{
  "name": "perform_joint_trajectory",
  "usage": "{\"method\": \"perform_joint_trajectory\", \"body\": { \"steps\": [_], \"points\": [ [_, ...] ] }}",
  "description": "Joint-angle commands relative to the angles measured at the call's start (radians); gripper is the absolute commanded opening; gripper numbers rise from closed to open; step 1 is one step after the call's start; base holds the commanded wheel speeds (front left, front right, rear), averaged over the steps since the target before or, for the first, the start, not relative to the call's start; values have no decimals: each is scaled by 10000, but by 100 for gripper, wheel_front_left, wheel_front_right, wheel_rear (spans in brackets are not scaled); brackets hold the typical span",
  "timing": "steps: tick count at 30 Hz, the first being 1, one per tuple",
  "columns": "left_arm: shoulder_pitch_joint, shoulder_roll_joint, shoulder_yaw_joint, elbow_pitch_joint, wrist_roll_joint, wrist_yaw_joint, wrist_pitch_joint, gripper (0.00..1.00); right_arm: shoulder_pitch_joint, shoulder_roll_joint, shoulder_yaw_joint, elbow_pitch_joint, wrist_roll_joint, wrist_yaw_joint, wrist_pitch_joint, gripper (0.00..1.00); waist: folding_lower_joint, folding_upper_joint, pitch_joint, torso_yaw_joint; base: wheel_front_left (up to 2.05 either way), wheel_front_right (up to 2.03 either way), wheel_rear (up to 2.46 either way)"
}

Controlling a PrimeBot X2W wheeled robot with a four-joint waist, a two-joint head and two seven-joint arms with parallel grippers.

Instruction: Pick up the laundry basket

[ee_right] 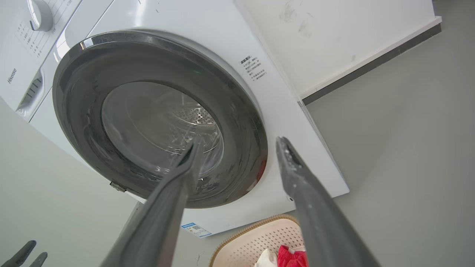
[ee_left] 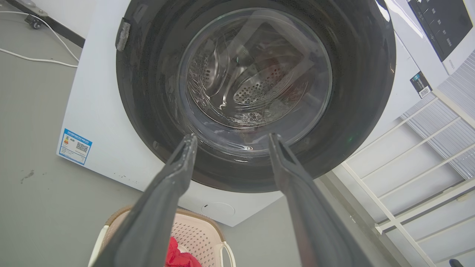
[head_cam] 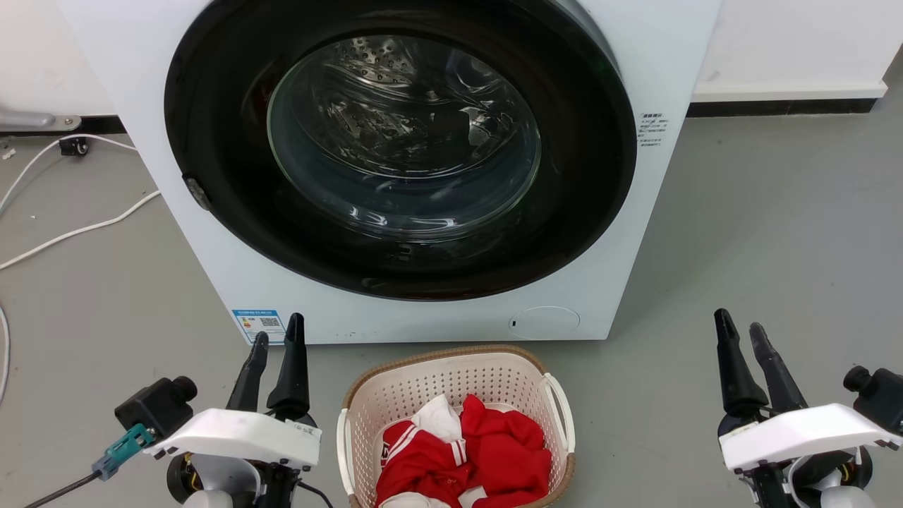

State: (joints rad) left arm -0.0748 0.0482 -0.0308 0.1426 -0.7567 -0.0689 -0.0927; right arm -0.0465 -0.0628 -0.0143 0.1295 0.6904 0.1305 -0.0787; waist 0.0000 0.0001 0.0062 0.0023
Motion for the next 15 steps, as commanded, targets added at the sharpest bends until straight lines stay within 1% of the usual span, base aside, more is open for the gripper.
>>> {"method": "perform_joint_trajectory", "body": {
  "steps": [1,15],
  "points": [
    [-237,33,-45,-158,372,42,-119,100,-38,-75,39,-177,-412,3,-86,100,0,-1,-2,-4,0,0,0],
    [-223,71,-230,119,2161,199,-516,100,130,-3,44,-181,-2496,2,-189,100,0,-1,-27,11,0,0,0]
  ]
}}
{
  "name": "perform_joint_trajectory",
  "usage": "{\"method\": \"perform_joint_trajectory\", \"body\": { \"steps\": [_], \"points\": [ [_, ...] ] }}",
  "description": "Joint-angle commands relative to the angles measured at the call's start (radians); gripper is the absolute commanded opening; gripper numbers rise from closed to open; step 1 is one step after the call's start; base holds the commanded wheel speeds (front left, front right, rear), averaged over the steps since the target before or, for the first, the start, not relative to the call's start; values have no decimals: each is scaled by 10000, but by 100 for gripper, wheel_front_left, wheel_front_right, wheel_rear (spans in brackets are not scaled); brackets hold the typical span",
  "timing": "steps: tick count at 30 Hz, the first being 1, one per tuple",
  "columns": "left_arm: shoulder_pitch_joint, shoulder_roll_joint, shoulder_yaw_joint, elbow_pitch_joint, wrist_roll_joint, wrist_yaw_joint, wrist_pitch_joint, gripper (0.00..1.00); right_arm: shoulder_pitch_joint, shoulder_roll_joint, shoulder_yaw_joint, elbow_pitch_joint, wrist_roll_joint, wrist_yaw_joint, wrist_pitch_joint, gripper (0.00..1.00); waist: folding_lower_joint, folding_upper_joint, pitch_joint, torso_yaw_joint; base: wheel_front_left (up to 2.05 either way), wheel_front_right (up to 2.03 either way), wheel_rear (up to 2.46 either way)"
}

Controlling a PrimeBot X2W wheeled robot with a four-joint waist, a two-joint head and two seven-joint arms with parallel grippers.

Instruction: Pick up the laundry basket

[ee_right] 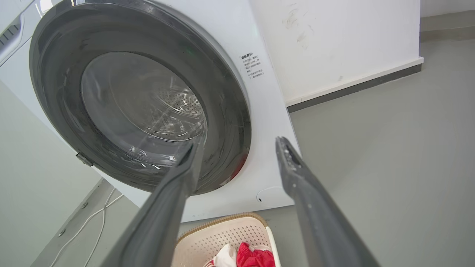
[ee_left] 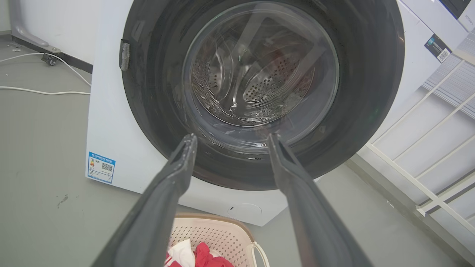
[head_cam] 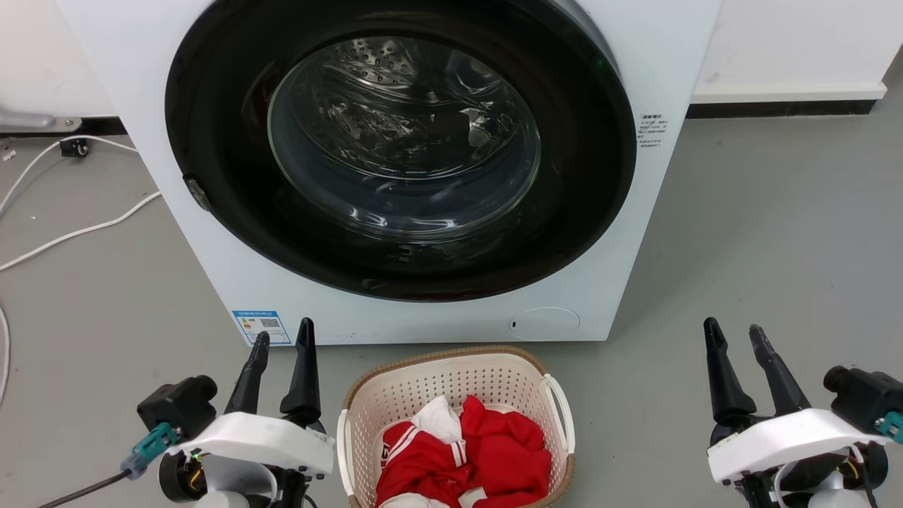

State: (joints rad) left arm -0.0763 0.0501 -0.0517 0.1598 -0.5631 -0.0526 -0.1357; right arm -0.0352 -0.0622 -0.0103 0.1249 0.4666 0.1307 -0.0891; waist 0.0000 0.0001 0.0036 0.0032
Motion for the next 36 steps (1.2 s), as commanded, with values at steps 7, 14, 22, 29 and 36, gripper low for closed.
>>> {"method": "perform_joint_trajectory", "body": {
  "steps": [7,14,22,29,36],
  "points": [
    [-219,53,-112,76,954,110,-267,100,86,27,31,-96,-1239,0,-129,100,0,-1,-19,19,0,0,0],
    [-222,99,-240,112,1709,166,-438,100,149,65,42,-130,-2067,0,-127,100,0,-1,-33,28,0,0,0],
    [-234,109,-371,131,2489,238,-626,100,233,94,80,-197,-2885,-1,-204,100,0,-1,-36,33,0,0,0],
    [-257,121,-441,93,3011,300,-753,100,269,108,123,-276,-3279,-1,-214,100,0,-1,-37,49,0,0,0],
    [-209,132,-513,91,3566,345,-901,100,339,117,91,-305,-3773,-1,-209,100,0,-1,-47,41,0,0,0]
  ]
}}
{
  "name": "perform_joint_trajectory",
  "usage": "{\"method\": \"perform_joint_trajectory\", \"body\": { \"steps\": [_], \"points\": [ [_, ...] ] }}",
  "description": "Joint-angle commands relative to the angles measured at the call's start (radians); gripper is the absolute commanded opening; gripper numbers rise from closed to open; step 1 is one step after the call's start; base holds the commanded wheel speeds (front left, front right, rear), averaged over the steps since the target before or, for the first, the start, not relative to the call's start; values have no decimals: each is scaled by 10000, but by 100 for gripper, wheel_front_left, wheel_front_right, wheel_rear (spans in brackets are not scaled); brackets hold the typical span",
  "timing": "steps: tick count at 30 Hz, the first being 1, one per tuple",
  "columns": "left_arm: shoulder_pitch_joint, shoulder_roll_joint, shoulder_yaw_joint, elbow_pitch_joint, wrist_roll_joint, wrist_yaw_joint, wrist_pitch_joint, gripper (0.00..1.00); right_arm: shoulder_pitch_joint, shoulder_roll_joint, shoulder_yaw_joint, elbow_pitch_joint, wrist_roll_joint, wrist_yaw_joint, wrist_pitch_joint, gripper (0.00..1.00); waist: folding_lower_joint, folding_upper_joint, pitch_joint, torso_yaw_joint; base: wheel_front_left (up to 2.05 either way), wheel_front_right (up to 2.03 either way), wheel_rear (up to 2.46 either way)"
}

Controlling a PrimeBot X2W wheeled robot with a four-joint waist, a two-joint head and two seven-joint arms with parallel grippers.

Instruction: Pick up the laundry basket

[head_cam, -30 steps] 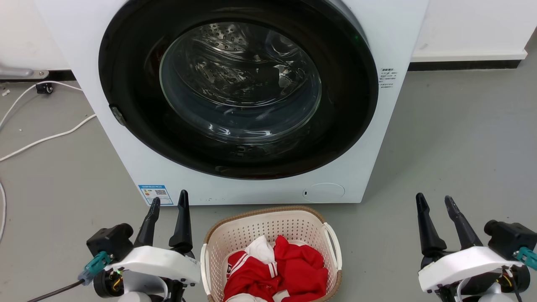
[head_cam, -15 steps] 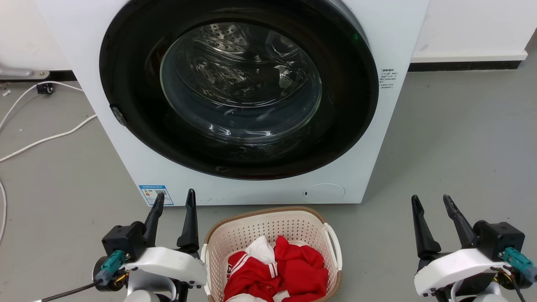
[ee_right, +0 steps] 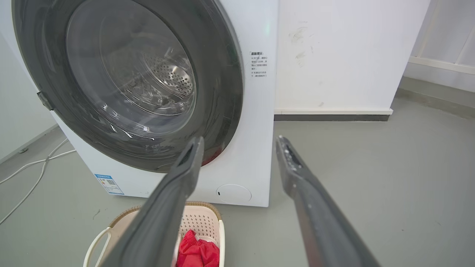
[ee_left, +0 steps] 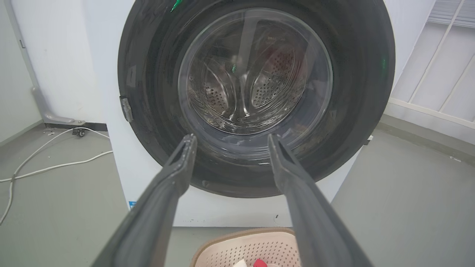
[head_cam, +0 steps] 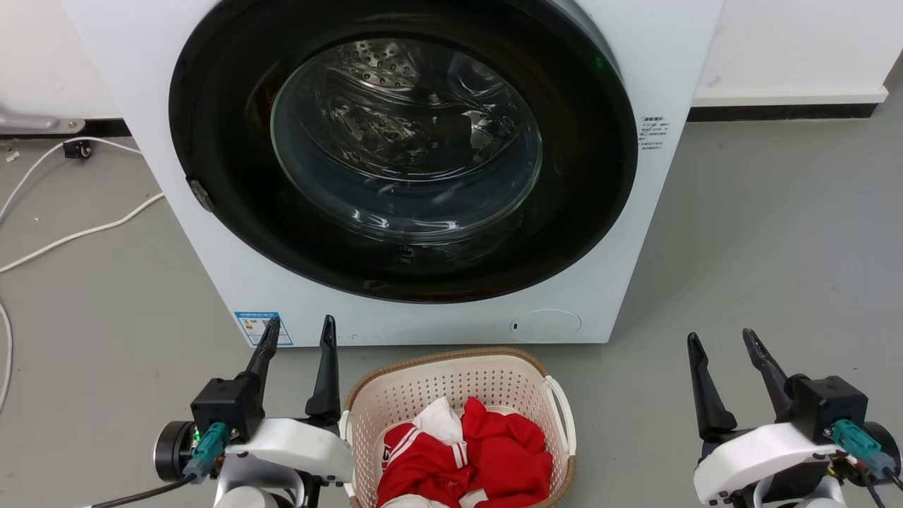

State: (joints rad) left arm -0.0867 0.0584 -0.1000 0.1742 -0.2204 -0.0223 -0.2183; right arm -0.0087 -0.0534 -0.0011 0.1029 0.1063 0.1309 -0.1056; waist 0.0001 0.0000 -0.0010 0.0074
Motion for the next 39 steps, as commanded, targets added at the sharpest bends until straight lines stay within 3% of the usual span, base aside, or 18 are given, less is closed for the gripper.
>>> {"method": "perform_joint_trajectory", "body": {
  "steps": [1,20,39],
  "points": [
    [-100,50,-34,-51,211,49,-84,100,83,29,-13,-91,-205,-3,-50,100,-1,0,1,-7,0,0,0],
    [-89,-11,-79,198,1316,84,-469,100,197,45,81,-1,-736,-3,-201,100,-1,0,-26,-52,0,0,0],
    [-161,-52,-38,475,1059,67,-474,100,103,45,51,123,-554,-3,-111,100,-1,0,101,-20,0,0,0]
  ]
}}
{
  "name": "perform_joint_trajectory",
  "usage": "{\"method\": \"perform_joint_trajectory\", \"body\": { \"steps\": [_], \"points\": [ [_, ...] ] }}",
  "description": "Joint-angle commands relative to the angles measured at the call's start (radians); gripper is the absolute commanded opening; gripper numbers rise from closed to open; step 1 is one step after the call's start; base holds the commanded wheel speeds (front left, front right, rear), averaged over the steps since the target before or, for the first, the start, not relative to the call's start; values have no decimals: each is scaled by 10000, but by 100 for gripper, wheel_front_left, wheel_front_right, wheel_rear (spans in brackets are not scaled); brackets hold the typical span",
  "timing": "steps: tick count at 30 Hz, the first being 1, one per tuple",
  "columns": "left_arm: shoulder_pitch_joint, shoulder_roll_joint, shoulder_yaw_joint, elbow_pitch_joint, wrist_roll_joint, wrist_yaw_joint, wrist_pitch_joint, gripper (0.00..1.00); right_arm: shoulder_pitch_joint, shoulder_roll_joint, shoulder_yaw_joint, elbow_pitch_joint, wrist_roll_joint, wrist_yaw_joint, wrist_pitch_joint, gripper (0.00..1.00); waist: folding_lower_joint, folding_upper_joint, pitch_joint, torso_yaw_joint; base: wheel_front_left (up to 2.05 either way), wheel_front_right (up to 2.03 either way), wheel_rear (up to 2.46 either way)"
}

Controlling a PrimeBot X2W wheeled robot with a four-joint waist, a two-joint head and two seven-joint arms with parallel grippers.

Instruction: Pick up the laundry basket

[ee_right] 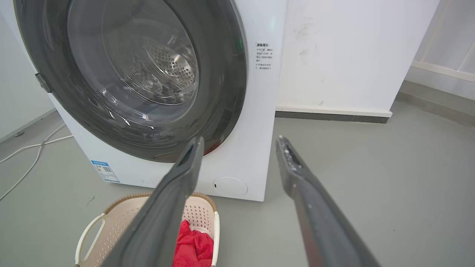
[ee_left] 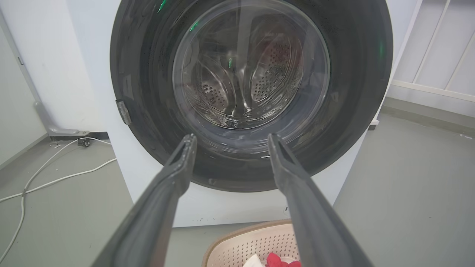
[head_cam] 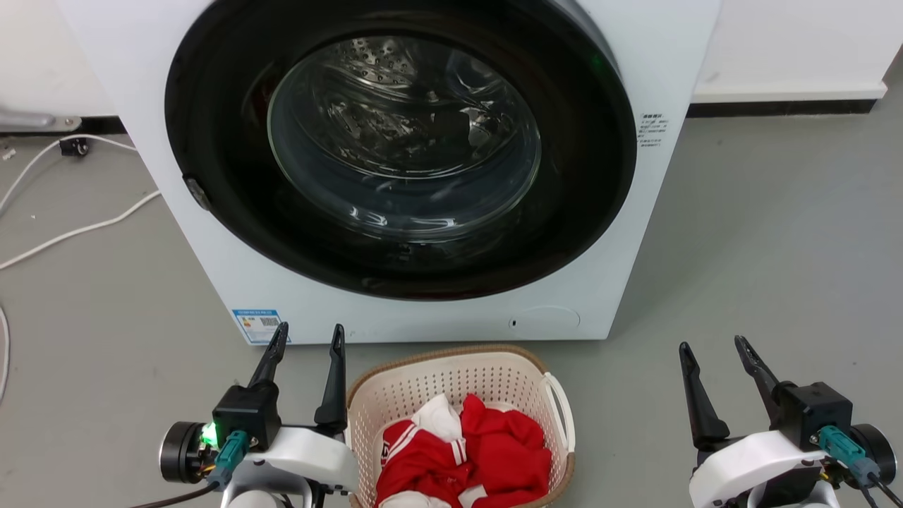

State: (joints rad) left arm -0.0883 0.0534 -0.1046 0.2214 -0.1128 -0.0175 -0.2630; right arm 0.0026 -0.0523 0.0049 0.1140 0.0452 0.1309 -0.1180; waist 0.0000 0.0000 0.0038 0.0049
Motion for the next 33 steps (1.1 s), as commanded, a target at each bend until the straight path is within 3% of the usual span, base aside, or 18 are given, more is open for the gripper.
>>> {"method": "perform_joint_trajectory", "body": {
  "steps": [1,18,26,33],
  "points": [
    [-170,-5,13,0,-11,59,-27,100,-61,33,-2,22,71,-3,38,100,0,0,120,7,0,0,0],
    [-943,-33,-306,367,-353,625,-27,100,-1419,-215,569,579,343,-3,-61,100,0,0,2504,423,0,0,0],
    [-1638,-32,-467,990,-678,896,-27,100,-2463,-691,1159,1499,824,-3,-33,100,0,0,3655,626,0,0,0],
    [-2365,-31,-316,2176,-949,793,-27,100,-3518,-986,1522,2806,1201,-3,-19,100,0,0,4465,705,0,0,0]
  ]
}}
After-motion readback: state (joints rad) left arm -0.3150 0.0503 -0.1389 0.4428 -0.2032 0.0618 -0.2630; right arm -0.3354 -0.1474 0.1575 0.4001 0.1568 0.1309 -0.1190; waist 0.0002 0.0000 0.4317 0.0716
